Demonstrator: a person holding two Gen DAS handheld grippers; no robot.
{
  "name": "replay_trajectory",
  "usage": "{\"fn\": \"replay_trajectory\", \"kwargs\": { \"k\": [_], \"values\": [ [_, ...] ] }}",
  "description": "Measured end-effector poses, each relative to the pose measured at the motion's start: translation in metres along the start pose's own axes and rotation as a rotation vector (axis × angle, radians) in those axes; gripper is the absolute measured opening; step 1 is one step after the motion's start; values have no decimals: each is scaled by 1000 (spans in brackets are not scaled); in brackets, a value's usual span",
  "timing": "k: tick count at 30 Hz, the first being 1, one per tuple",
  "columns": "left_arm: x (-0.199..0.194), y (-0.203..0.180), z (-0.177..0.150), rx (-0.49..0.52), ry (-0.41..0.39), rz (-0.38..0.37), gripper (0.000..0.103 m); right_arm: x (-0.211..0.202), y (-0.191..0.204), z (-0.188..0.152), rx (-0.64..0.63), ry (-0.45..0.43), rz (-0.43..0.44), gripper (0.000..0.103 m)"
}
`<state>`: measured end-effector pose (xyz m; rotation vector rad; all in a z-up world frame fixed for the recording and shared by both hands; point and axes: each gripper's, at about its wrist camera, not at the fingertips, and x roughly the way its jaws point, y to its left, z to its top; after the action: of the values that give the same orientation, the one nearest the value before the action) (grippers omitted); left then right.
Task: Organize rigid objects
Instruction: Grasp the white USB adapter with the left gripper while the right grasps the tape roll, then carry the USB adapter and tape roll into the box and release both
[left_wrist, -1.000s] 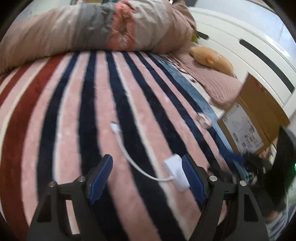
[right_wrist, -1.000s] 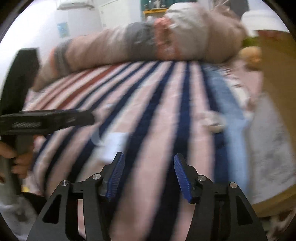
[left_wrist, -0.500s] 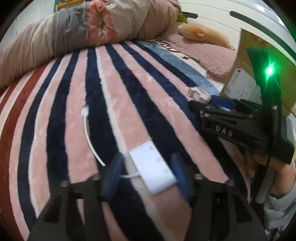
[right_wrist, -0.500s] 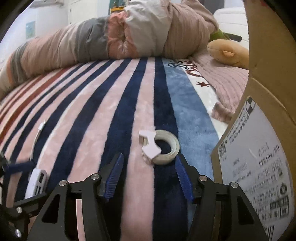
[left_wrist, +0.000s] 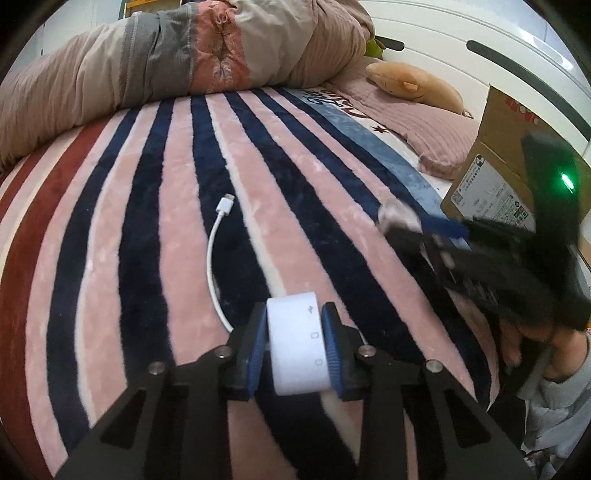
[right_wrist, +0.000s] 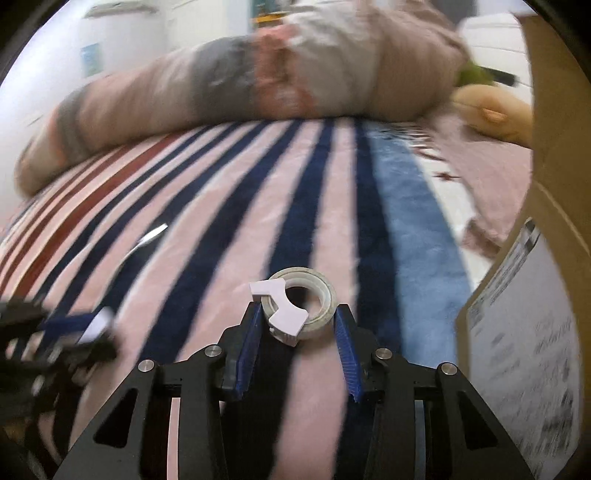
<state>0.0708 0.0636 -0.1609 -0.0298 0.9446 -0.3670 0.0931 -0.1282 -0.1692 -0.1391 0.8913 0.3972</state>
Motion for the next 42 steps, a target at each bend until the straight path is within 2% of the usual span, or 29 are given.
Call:
{"fn": "replay_trajectory", "kwargs": {
  "k": [3, 6, 8, 14, 15, 16, 18, 21, 27, 34, 38, 42],
  "values": [
    [0, 1, -2, -10, 1, -4, 27, -13, 11, -16, -68, 20, 43, 35],
    [1, 2, -4, -28, 0, -3, 27, -22, 13, -26, -92, -1, 69, 36],
    [2, 3, -4, -38, -7, -4, 27, -22, 15, -28, -95, -2, 66, 48],
    [5, 4, -4, -39, -7, -1, 27, -13, 19, -24, -77, -19, 49, 48],
    [5, 3, -4, -35, -8, 5, 26, -11, 20, -23, -71, -18, 41, 47],
    [5, 3, -4, -33, -10, 8, 26, -11, 19, -22, -67, -18, 37, 42],
    [3, 1, -5, -26, -16, 16, 26, -14, 24, -20, -73, -27, 28, 42],
    [-4, -2, -6, -14, -39, 56, 26, -24, 30, -18, -105, -48, 38, 42],
    [-43, -9, -1, -4, -145, 131, 26, -74, 48, -3, -185, -137, 51, 42],
    [-102, -46, 31, 42, -258, 122, 26, -152, 37, 19, -159, -295, 49, 42],
    [-132, -86, 60, 114, -319, 102, 26, -194, 10, 22, -114, -373, 18, 42],
    [-146, -133, 91, 186, -347, 53, 26, -227, -42, 17, -14, -409, -53, 42]
  ]
}}
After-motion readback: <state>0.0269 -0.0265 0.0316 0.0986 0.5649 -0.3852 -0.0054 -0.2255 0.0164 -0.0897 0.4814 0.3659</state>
